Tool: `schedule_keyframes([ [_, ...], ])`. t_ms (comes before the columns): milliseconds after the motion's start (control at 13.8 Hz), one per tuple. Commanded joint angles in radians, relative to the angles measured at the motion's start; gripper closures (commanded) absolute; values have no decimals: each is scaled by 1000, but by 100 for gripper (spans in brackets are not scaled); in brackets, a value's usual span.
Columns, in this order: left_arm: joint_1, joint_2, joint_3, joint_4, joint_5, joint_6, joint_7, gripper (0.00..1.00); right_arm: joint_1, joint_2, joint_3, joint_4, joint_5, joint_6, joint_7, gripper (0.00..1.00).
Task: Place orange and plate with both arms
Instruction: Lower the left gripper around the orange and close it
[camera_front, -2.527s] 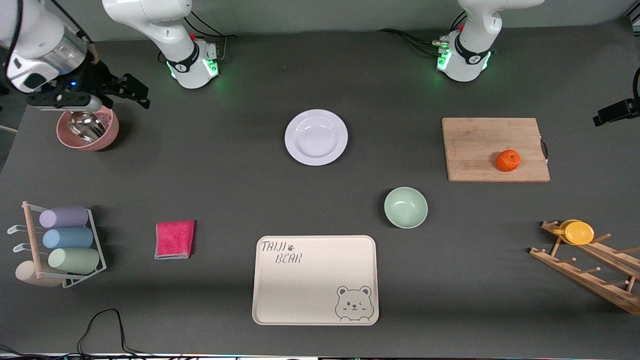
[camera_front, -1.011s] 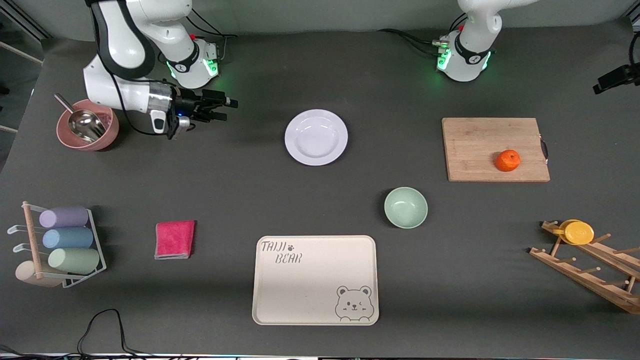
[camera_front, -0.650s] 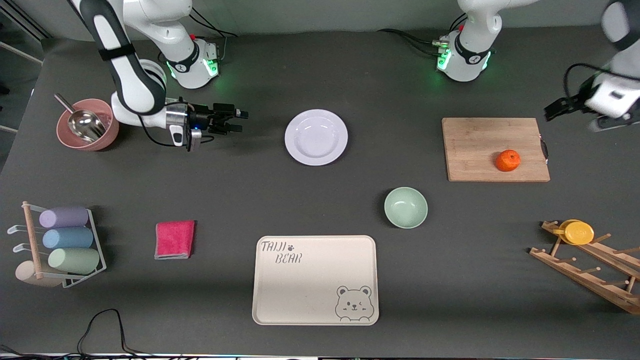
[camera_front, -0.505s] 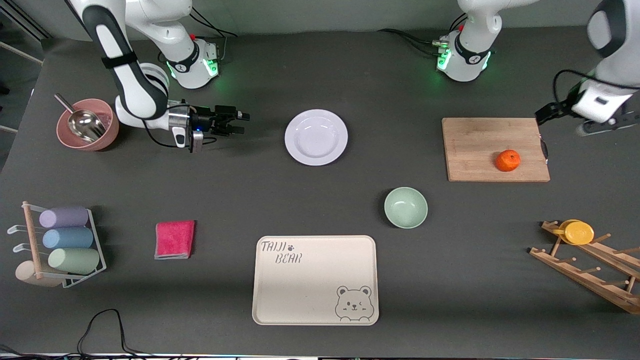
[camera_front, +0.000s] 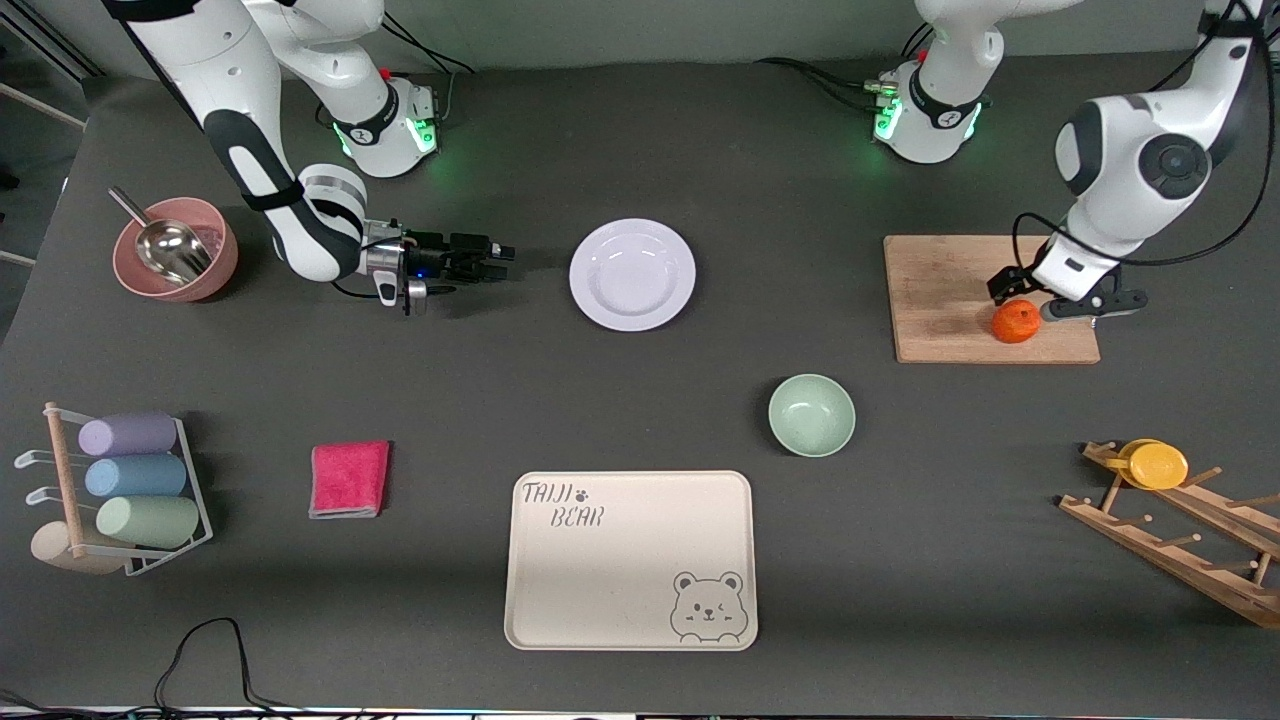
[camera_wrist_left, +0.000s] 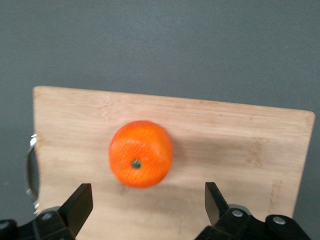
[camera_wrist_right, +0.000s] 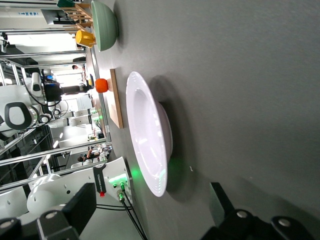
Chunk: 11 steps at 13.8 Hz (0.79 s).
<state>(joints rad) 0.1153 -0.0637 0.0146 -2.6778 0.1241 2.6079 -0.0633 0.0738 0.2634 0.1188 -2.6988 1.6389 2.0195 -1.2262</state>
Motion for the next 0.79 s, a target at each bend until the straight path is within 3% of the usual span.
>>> schedule_keyframes([
  [0,-14,87,8,1,6,98,-9,0,9,45,-14,23,32,-10,-35,0],
  [505,-3,105,15,1,15,89,79,0,3,76,-27,33,32,-10,-96,0],
  [578,-5,101,16,1,17,80,91,0,3,76,-27,34,32,-10,-96,2],
  [722,-3,101,19,1,17,77,100,0,3,76,-27,36,32,-10,-98,16],
])
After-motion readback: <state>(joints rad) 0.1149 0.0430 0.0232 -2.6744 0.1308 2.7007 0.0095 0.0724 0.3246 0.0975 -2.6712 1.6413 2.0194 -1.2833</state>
